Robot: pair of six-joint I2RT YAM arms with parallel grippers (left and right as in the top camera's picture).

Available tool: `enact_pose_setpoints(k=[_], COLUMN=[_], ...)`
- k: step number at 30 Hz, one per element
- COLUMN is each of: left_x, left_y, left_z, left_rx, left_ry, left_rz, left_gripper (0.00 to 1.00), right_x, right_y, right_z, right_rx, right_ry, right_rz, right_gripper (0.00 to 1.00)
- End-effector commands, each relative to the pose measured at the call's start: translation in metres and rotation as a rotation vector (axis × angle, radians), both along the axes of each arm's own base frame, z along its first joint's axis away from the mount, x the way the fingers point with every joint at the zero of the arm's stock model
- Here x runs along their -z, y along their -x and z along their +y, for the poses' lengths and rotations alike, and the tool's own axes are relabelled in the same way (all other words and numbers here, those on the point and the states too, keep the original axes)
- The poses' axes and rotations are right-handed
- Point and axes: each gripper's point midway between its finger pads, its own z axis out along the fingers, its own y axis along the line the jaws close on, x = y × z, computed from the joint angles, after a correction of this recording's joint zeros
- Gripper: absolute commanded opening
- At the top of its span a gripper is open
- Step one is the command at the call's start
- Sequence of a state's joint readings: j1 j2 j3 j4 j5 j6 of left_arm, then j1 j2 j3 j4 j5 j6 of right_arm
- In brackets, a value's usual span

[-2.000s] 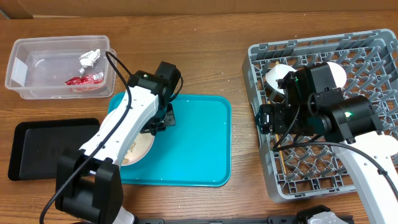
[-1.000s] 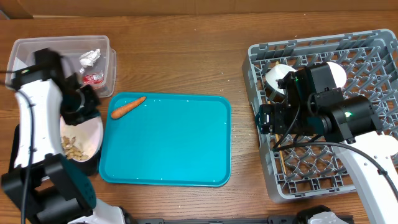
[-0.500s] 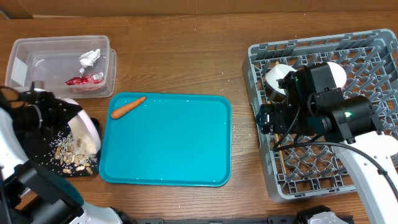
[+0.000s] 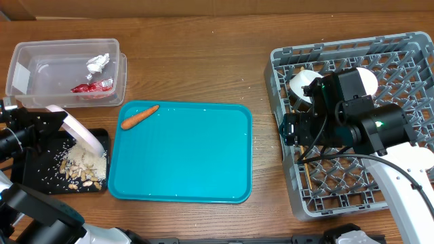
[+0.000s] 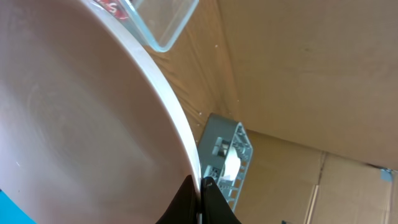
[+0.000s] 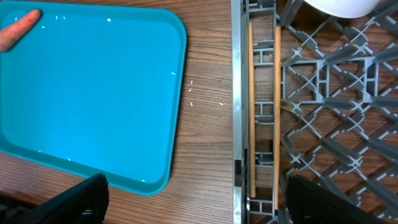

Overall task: Sort waste into correct bins and load items into the dishwasher
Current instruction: 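Tilt the plate with the left gripper to dump rice and peanuts onto the black tray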

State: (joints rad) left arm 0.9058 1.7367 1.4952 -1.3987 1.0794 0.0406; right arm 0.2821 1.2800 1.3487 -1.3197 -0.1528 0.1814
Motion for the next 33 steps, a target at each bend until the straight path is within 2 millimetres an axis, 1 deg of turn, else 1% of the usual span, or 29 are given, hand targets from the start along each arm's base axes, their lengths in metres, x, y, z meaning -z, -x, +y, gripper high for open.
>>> enact_pose_setpoints(k=[1, 10, 12, 13, 15, 16, 25, 26, 29, 31, 33], left_x=[-0.017, -0.017, -0.021, -0.013, 0.011, 0.015, -0.001, -0.005, -0.009, -0.009, -0.010], left_y=[-0.006, -0.006, -0.006, -0.002, 0.008, 0.011, 0.001, -0.001, -0.002, -0.002, -0.005], left_z=[0.002, 0.002, -0.001, -0.001, 0.009, 0.010, 0.005, 0.004, 0.000, -0.009, -0.025], left_rx=[0.011, 0.010, 0.020, 0.017, -0.013, -0.015, 0.019, 0.030, 0.045, 0.074, 0.129], left_ry=[-0.007, -0.005, 0.003, -0.005, -0.060, -0.074, -0.064, -0.066, -0.057, -0.050, -0.049], left_rz=[-0.091, -0.092, -0.122, -0.062, 0.101, 0.131, -0.004, -0.042, -0.069, -0.070, -0.074], left_gripper=[0.04, 0.04, 0.04, 0.04, 0.04, 0.04, 0.04, 0.04, 0.04, 0.04, 0.04], right_x=[0.000, 0.001, 0.001, 0.001, 0.001, 0.001, 0.002, 0.002, 0.002, 0.001, 0.001], right_y=[-0.002, -0.002, -0.002, -0.002, -0.002, -0.002, -0.002, -0.002, -0.002, -0.003, -0.005], right_z=[-0.001, -0.001, -0.001, -0.001, -0.001, -0.001, -0.001, -0.001, -0.001, -0.001, -0.001], right_rx=[-0.003, -0.004, -0.004, -0.004, -0.003, -0.004, -0.003, -0.003, -0.004, -0.003, -0.003], right_ry=[0.007, 0.009, 0.009, 0.009, 0.009, 0.009, 0.009, 0.009, 0.009, 0.007, 0.005], right_rz=[-0.009, -0.004, -0.004, -0.003, -0.003, -0.003, -0.002, -0.003, -0.002, -0.007, -0.013], right_gripper=[0.93, 0.93, 0.93, 0.93, 0.93, 0.93, 0.93, 0.93, 0.93, 0.94, 0.94])
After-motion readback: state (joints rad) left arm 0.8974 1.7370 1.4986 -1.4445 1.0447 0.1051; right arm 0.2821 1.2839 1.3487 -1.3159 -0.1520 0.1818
